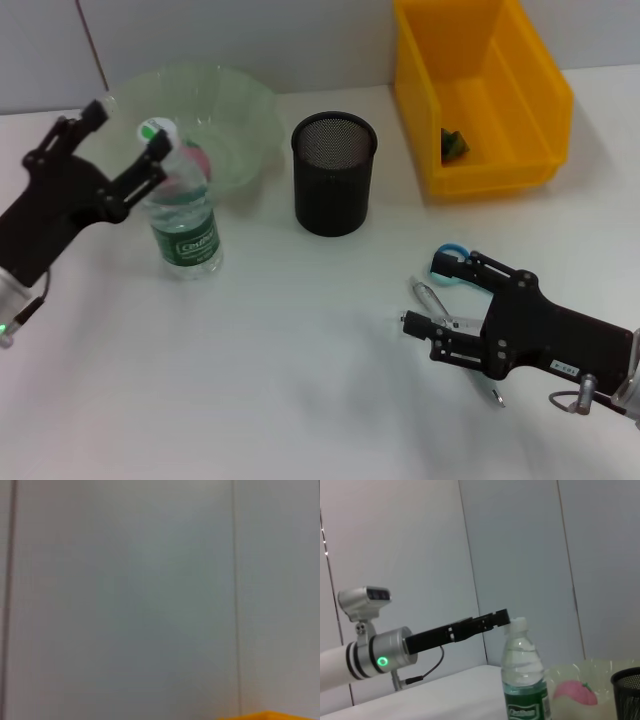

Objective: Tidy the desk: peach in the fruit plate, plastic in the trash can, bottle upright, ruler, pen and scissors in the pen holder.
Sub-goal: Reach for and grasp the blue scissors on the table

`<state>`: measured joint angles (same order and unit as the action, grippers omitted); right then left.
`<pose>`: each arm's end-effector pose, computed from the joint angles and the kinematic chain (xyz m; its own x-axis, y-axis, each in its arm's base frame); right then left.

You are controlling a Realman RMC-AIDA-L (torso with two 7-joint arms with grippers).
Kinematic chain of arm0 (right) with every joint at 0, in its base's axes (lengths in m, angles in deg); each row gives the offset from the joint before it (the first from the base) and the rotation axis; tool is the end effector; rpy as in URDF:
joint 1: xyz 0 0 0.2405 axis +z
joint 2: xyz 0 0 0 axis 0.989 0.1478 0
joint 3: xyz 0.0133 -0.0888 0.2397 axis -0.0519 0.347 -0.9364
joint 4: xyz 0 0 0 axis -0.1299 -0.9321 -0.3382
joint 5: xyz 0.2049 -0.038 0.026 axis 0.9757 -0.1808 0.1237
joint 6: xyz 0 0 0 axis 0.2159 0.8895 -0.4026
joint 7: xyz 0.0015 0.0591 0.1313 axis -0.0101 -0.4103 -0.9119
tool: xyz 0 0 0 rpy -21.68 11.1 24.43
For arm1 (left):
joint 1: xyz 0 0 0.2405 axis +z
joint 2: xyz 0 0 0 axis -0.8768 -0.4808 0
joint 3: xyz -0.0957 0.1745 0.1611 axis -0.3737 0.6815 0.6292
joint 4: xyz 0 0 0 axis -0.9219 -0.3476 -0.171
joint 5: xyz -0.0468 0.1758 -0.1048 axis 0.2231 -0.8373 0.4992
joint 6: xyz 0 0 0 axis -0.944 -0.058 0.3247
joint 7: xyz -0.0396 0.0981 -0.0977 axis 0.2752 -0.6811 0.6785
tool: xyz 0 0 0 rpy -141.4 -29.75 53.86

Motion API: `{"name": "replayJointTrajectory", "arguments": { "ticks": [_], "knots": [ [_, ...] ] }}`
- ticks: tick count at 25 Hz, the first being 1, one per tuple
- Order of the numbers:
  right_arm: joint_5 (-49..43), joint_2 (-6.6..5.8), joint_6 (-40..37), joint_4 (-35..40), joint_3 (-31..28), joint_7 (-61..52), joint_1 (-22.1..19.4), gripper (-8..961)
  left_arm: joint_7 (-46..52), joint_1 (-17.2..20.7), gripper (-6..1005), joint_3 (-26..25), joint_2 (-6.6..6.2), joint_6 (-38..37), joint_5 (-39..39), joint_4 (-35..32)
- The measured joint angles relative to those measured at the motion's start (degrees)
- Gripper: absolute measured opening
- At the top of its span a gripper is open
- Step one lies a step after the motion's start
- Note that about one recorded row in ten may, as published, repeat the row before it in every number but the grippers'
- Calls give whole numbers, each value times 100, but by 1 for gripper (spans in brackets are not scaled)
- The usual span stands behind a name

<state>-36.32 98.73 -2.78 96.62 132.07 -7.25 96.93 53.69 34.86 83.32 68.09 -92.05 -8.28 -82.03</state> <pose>0.3003 0.2447 -0.0373 0.6700 -0.1284 -0.7312 -0.4674 -0.8381 -0.2811 -0.2727 0.3306 -0.0206 0.6364 -0.0992 0.7650 0.5593 -0.6236 -0.5461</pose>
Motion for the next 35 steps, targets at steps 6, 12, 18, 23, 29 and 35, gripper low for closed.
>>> {"name": "replayJointTrajectory", "arguments": {
  "ticks": [6,12,18,23,29,35],
  "knots": [
    [14,-5,-38,30,-145,-12,-3,824,4,357,849,-7,-17,-184,255,-19],
    [18,-14,-40,113,-225,-220,60,825,10,535,849,23,-29,-446,249,-21],
    [0,-17,-32,200,-226,-364,45,825,11,526,849,89,-39,-479,204,-57],
    [13,-22,-46,242,-236,-438,-21,824,11,600,849,371,-123,-703,183,-82],
    [-93,-43,-87,1012,-212,-1182,-246,824,-120,934,849,1807,-448,-1080,-39,-511],
    [-1325,-31,-195,3282,-424,-3732,-514,824,101,864,849,1771,-431,-1057,-1162,-712]
  ]
}}
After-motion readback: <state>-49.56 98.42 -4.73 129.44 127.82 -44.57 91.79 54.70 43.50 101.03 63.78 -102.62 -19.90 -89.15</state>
